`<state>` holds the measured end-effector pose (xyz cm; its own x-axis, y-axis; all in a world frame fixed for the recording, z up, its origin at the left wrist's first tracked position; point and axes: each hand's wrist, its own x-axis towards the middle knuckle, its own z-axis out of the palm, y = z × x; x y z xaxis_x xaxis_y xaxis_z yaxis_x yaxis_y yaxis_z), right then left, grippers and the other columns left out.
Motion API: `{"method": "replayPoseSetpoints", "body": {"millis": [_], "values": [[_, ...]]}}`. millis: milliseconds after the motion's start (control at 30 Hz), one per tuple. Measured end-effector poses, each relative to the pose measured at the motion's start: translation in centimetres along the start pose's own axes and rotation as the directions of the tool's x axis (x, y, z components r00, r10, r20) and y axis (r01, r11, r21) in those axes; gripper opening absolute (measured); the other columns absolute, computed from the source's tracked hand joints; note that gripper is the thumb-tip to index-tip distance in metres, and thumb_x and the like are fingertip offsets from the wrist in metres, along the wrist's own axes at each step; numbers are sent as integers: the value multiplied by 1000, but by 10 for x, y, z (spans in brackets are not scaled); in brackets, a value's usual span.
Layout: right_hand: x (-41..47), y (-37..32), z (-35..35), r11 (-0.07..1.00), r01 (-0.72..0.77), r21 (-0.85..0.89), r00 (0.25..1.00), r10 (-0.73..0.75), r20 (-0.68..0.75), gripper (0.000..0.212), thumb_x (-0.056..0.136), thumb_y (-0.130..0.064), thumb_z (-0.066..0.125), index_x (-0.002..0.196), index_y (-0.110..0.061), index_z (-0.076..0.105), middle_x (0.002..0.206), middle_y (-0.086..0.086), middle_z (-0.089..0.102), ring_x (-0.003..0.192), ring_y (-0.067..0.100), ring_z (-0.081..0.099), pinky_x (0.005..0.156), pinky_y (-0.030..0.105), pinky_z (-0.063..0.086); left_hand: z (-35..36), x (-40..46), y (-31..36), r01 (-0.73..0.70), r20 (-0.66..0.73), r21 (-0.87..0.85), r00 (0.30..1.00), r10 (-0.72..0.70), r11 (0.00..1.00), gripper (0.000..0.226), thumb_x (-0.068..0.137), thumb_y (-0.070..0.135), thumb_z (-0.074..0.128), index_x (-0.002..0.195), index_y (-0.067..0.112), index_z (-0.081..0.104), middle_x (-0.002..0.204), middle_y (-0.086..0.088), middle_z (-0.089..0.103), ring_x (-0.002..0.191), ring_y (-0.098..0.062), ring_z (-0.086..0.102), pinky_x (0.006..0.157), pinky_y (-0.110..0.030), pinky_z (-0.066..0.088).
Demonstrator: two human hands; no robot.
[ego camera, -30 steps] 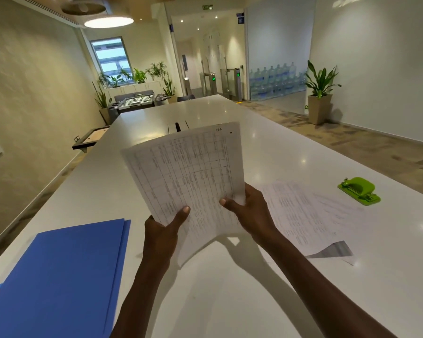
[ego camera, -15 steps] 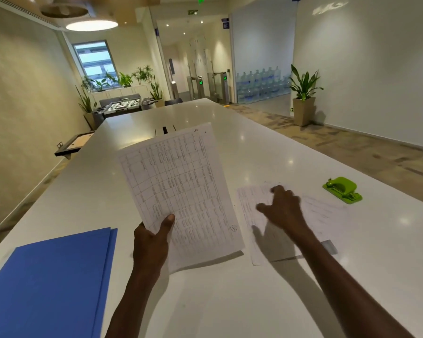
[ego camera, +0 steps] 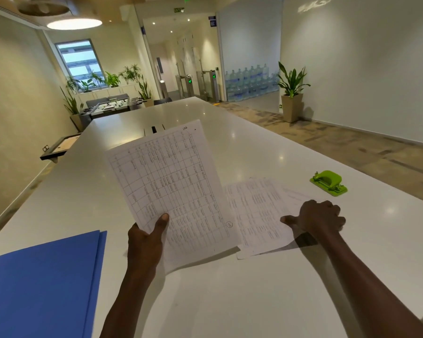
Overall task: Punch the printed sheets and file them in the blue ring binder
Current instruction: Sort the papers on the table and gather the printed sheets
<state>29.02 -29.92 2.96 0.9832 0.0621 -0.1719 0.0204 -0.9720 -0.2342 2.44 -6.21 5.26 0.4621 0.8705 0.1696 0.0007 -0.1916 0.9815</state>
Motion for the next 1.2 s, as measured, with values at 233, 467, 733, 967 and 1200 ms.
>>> {"method": "replayPoseSetpoints", "body": {"millis": [233, 467, 733, 967, 1200], "values": [[-14, -27, 8, 981, 154, -116, 988, -149, 51, 78, 64, -76, 63, 116, -17, 57, 122, 15, 46, 113, 34, 41, 90, 46, 39, -7, -3, -3, 12, -14, 5, 1000, -12, 1000, 42, 90, 25, 66, 128, 15, 52, 113, -5, 64, 88, -16, 63, 67, -29, 53], [0, -47, -3, 938, 346, -11, 931, -345, -123, 99, 59, -79, 64, 117, -1, 49, 124, 21, 47, 117, 36, 41, 92, 45, 39, -20, 5, -3, 16, -50, -3, 999, -16, 1000, 43, 89, 28, 67, 128, 17, 54, 113, -2, 66, 96, -19, 64, 76, -34, 54], [18, -56, 2, 900, 419, -122, 907, -409, 100, 103, 52, -82, 66, 119, -5, 52, 126, 19, 42, 120, 35, 38, 95, 44, 38, -24, 9, -9, 5, -56, -16, 998, -6, 1000, 36, 89, 24, 67, 122, 24, 52, 109, 1, 64, 91, -10, 63, 79, -38, 55], [22, -67, -3, 918, 368, -148, 925, -344, 164, 114, 45, -82, 70, 129, -9, 46, 129, 14, 47, 122, 32, 40, 95, 43, 38, -23, 7, -17, 29, -62, -38, 998, -32, 999, 40, 89, 26, 66, 125, 21, 51, 114, -3, 64, 100, -22, 62, 83, -43, 55], [31, -67, 1, 942, 331, -51, 940, -324, 106, 109, 46, -72, 79, 125, -6, 44, 126, 14, 51, 121, 33, 42, 94, 43, 37, -31, 5, -15, 28, -79, -45, 996, -32, 999, 36, 90, 23, 66, 120, 30, 50, 111, 2, 62, 98, -19, 61, 86, -47, 54]]}}
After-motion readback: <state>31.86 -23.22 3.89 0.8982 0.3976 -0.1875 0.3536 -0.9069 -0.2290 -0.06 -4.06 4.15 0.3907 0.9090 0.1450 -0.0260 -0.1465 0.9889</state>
